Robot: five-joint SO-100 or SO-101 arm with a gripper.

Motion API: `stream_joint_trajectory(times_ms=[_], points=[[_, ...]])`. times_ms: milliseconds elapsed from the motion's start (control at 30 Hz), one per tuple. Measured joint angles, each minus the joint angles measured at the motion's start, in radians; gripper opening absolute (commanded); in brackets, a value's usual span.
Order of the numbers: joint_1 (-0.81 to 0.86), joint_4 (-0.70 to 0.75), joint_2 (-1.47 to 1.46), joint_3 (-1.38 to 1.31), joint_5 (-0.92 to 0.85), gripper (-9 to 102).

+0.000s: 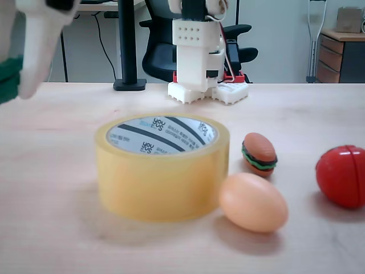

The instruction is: Grasp a cucumber and put it in the hole.

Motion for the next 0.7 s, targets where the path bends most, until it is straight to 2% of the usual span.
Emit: stream_joint_trajectory(times_ms=[267, 700], points=[[-0.077, 0.1, 0.121, 0.0, 0.0, 9], [-0.353, 0.213, 0.199, 0.0, 0.0, 5]])
